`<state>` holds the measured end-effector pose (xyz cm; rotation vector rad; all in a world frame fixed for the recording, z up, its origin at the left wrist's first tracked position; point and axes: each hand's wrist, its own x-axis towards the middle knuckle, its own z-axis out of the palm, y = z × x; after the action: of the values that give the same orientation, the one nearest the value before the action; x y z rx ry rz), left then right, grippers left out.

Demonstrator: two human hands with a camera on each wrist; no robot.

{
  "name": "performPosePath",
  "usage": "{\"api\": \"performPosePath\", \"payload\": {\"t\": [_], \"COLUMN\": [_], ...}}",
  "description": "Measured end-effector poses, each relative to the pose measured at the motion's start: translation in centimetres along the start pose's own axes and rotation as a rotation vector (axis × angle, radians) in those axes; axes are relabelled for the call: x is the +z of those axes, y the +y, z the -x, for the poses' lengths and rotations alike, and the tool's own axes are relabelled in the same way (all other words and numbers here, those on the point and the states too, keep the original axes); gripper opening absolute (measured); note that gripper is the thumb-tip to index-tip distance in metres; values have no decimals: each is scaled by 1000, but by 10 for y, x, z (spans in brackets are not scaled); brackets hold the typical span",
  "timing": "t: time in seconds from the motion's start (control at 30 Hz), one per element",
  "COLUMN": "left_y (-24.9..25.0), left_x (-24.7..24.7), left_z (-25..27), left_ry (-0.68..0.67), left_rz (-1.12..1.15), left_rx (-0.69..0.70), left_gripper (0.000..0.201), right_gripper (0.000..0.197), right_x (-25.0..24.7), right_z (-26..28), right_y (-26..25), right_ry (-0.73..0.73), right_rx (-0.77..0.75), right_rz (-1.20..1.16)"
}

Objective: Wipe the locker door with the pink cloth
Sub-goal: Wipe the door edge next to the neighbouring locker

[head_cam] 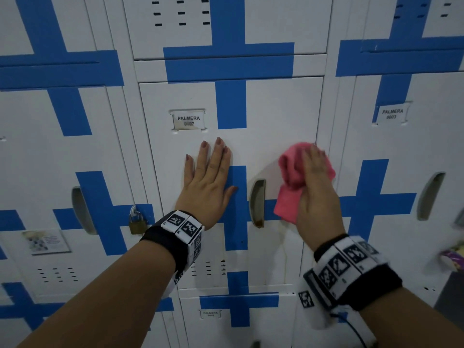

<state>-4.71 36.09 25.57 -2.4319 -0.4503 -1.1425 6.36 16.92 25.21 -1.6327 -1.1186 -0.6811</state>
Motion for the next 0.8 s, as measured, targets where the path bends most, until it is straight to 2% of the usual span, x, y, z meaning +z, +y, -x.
{"api": "performPosePath", "payload": {"t": [0.1, 0.17, 0.27, 0.37, 0.47, 0.57, 0.7, 0.8], "left_y": [0, 0, 0, 0, 1, 1, 1, 1], "left_x": [1, 2, 3, 3, 2, 2, 2, 3], "left_z": [0, 1, 0, 0, 0, 0, 0, 0], "left_ry": [1, 4, 10, 11, 11, 13, 11, 7], "left_rz": [3, 4, 7, 7, 10, 1, -8, -10], "left_rx": [1, 1, -3, -2, -1, -2, -4, -4], "left_gripper": [73, 73, 73, 74, 74, 74, 74, 73], "right_gripper": [66, 70, 65, 79, 82, 94, 93, 97], "right_x": [9, 15, 17, 17, 16, 19, 23, 25], "right_z": [-13, -7, 6, 13, 21, 28, 42, 59], "right_y": [4, 12, 23, 32, 38, 43, 44, 51], "right_ry": [-262, -342, -378, -397, -387, -409, -398, -449], "right_rx": [-8, -74, -166, -210, -259, -255, -253, -257], "right_rz": [203, 314, 429, 458, 468, 507, 550, 558]}}
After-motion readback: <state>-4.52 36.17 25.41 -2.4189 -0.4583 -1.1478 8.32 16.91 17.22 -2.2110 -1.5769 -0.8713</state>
